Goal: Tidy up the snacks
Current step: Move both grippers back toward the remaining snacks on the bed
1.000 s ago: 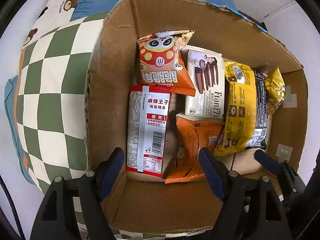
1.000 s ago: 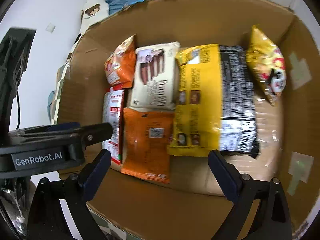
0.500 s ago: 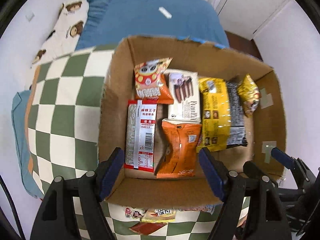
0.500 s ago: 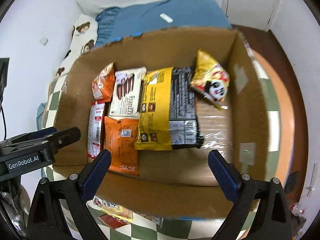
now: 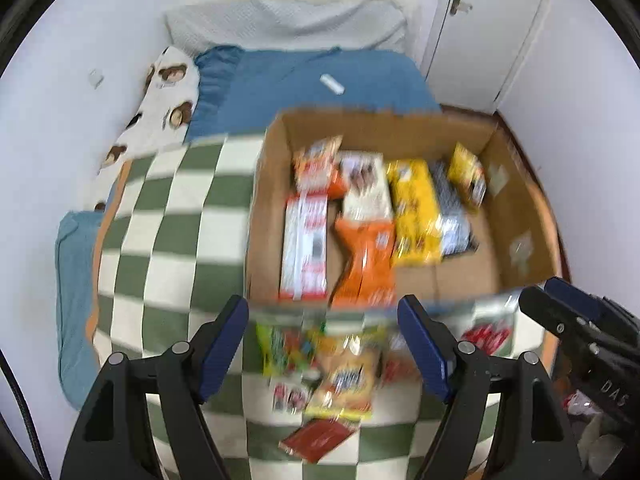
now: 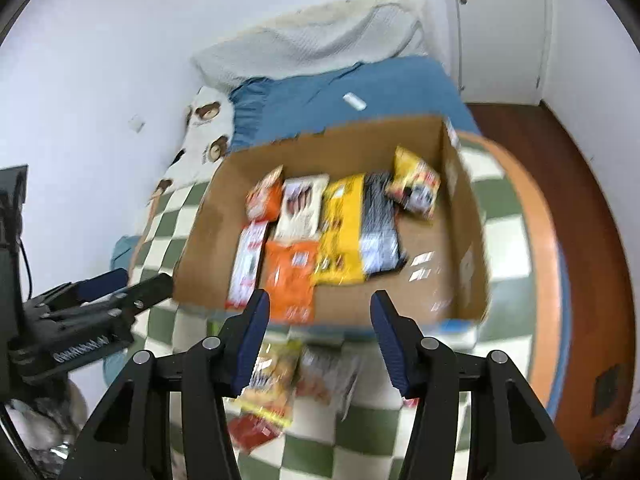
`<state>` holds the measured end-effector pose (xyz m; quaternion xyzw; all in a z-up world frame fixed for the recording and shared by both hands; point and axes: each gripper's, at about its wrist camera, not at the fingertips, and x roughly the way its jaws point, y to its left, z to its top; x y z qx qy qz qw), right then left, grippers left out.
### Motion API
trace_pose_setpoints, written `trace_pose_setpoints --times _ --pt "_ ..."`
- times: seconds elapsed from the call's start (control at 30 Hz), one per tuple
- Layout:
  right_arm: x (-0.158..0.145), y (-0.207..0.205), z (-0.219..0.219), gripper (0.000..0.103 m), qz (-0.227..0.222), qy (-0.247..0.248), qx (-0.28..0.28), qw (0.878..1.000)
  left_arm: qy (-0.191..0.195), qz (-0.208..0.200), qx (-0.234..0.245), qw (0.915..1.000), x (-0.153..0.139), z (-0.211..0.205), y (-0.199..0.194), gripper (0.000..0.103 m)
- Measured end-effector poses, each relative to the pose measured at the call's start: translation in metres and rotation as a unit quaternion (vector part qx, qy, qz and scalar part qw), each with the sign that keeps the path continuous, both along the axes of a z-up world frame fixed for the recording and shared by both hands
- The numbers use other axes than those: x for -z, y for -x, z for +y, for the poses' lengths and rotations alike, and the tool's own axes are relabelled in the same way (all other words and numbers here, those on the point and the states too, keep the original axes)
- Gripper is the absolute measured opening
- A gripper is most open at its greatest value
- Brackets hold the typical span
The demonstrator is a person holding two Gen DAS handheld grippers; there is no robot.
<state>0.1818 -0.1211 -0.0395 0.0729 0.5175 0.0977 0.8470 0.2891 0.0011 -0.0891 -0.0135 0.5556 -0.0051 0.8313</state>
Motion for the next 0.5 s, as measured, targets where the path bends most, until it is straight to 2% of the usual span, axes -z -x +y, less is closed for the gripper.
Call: trace_pose_setpoints --times 0.07,0.13,0.27,0.33,0.43,0.47,0.5 --pt "0.021 0.009 0.0 0.056 0.029 -0.012 0.001 1.0 0.0 0.036 0.001 0.9994 0.031 -0.001 0.011 0.076" --pt "0.056 0.012 -0.003 0.061 0.077 -0.04 0.013 0.996 0.004 0.08 0.0 0.9968 0.07 -0.001 0.018 0.076" --pt "0.114 0.017 -0.009 0.061 0.135 -0.057 0.041 0.988 -0.001 0.151 0.011 0.9885 0.141 -0.012 0.016 0.076" --pt "0.131 0.016 -0.013 0.061 0.149 -0.06 0.047 0.986 0.005 0.175 0.015 0.9844 0.166 -0.016 0.014 0.076" --pt "0.156 0.01 -0.017 0.06 0.157 -0.064 0.05 0.984 0.022 0.188 0.018 0.9817 0.185 -0.022 0.01 0.076" --pt "0.164 0.007 -0.016 0.058 0.164 -0.068 0.047 0.983 0.025 0.188 0.021 0.9817 0.186 -0.023 0.009 0.076" --pt "0.17 0.006 -0.013 0.047 0.169 -0.065 0.039 0.983 0.028 0.186 0.025 0.9818 0.188 -0.025 0.008 0.076"
